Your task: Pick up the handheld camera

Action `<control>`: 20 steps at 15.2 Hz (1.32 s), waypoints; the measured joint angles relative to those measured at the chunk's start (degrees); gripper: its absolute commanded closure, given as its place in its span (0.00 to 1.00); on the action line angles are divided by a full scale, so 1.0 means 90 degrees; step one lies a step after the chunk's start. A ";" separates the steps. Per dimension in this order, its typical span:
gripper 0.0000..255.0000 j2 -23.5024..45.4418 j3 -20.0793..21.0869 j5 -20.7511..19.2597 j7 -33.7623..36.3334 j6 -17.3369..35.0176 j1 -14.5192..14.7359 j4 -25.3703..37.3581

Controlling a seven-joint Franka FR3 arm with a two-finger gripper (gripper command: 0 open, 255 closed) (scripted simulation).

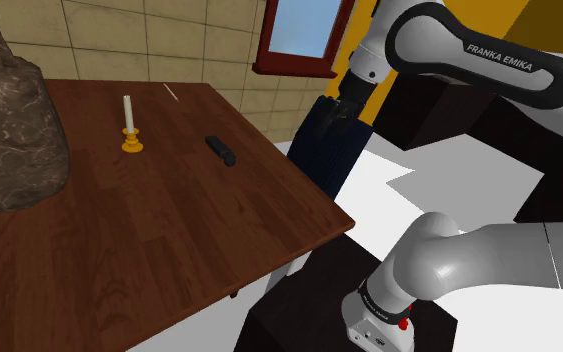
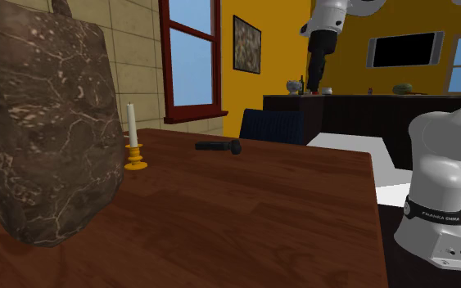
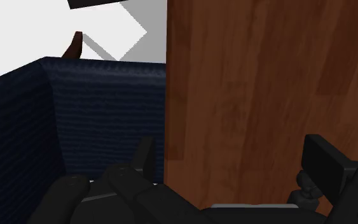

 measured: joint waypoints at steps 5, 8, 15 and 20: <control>0.00 0.0800 0.0185 0.0094 0.0215 0.0299 0.0093 0.0315; 0.00 0.1543 0.0343 0.0156 0.0407 0.0490 0.0163 0.0689; 0.00 0.3421 0.0674 0.0203 0.0863 0.0706 0.0304 0.1923; 0.00 0.4766 0.0840 0.0152 0.1163 0.0679 0.0407 0.2986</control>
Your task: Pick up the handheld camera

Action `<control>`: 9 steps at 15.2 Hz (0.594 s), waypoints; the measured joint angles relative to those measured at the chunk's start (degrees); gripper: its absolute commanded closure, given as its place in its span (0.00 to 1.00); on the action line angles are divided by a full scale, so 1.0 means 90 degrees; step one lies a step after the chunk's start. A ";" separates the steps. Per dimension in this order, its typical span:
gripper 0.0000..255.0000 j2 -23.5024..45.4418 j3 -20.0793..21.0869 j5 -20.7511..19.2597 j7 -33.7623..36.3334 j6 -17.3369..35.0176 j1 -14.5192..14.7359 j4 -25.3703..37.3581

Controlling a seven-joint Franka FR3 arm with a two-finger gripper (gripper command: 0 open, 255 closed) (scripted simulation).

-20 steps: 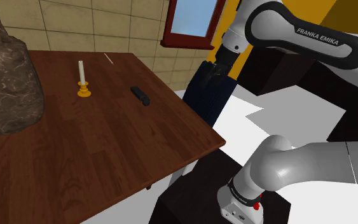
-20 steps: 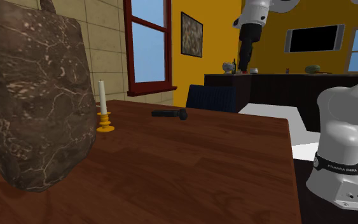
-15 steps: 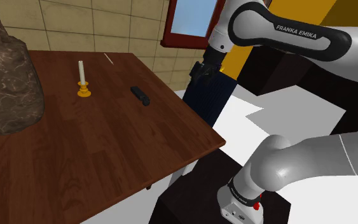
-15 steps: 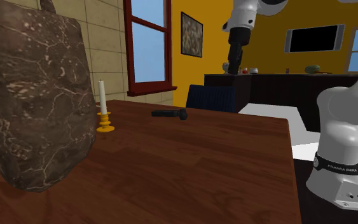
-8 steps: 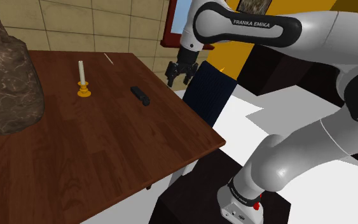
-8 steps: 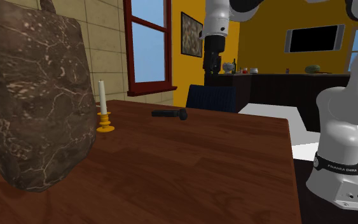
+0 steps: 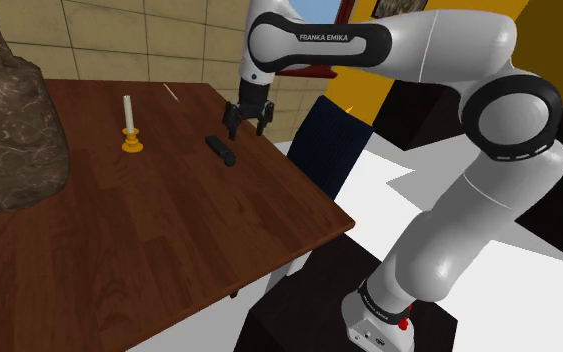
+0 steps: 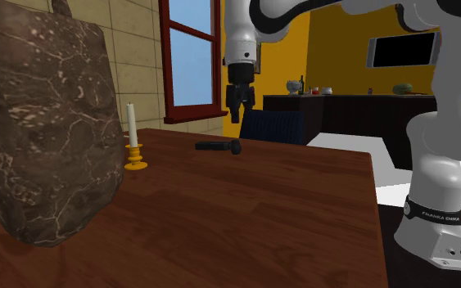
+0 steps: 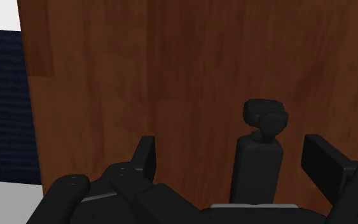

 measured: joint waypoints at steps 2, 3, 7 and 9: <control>0.00 0.0535 0.0070 -0.0032 0.0155 -0.0092 0.0068 0.0503; 0.00 0.0807 0.0097 -0.0049 0.0220 -0.0149 0.0100 0.0764; 0.00 0.1521 0.0128 -0.0100 0.0328 -0.0194 0.0159 0.1381; 0.00 0.1554 0.0129 -0.0103 0.0333 -0.0072 0.0163 0.1284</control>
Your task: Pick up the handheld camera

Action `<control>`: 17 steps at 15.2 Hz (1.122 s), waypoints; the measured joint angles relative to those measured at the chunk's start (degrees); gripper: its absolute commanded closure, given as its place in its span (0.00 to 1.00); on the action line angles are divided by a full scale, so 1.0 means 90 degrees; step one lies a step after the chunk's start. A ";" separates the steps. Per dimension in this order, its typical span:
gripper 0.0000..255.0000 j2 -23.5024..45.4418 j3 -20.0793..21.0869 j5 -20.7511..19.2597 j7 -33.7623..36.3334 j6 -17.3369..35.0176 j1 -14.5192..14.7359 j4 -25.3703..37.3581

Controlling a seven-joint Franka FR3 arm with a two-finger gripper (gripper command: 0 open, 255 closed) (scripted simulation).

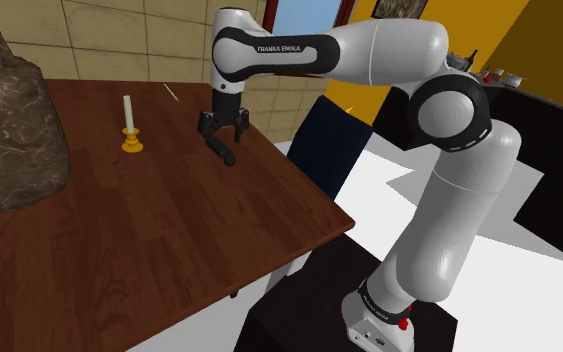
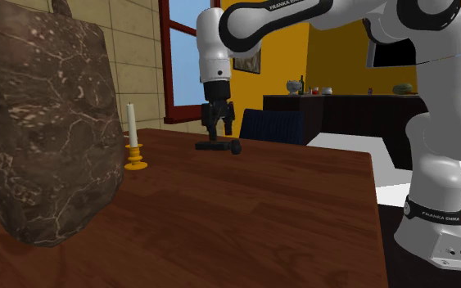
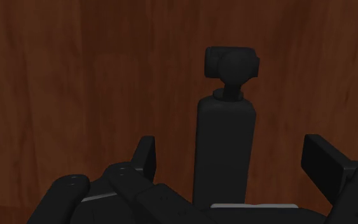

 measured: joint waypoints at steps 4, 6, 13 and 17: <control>0.00 0.0096 -0.0007 -0.0006 -0.0011 0.0315 -0.0005 -0.0224; 1.00 0.0092 -0.0005 -0.0006 -0.0008 0.0357 -0.0002 -0.0268; 1.00 0.0091 -0.0004 -0.0005 -0.0007 0.0371 -0.0002 -0.0271; 1.00 0.0080 -0.0005 -0.0005 -0.0009 0.0286 -0.0004 -0.0203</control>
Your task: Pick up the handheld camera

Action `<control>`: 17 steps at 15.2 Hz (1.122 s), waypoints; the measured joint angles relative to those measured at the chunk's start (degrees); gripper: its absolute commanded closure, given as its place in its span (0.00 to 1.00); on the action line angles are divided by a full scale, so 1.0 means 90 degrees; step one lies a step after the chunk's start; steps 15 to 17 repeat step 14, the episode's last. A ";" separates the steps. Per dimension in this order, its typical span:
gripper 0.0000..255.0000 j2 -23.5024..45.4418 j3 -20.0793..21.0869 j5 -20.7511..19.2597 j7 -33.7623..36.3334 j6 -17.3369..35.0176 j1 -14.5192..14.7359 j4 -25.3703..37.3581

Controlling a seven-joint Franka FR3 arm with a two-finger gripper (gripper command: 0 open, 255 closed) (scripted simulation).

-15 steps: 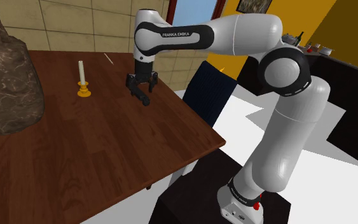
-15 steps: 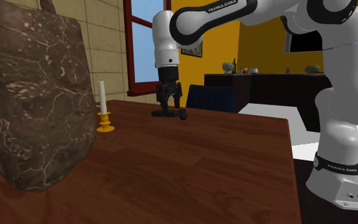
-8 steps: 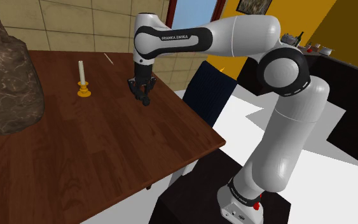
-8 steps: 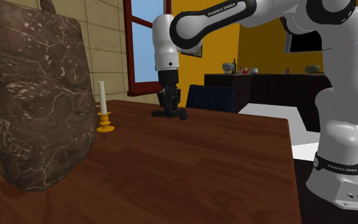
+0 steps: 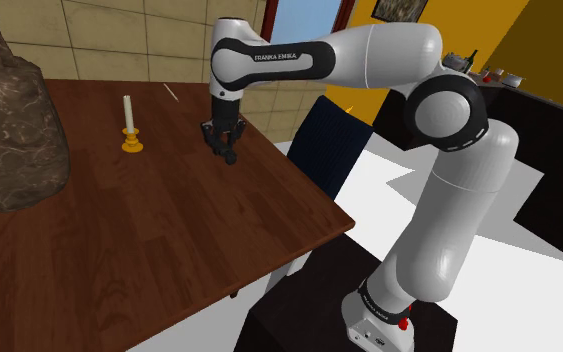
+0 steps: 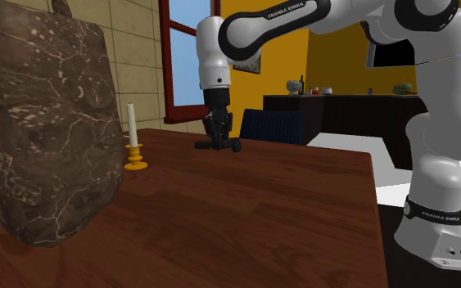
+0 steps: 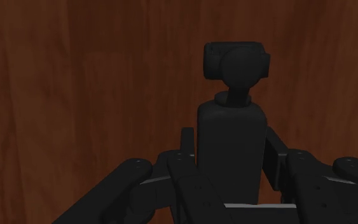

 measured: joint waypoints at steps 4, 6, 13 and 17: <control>1.00 -0.0070 0.0001 0.0005 0.0001 -0.0310 -0.0002 0.0238; 1.00 -0.0082 0.0000 0.0005 -0.0003 -0.0468 -0.0005 0.0386; 1.00 -0.0106 0.0004 0.0005 0.0013 -0.1055 0.0001 0.0948; 1.00 -0.0105 0.0005 0.0005 0.0018 -0.1103 0.0003 0.0997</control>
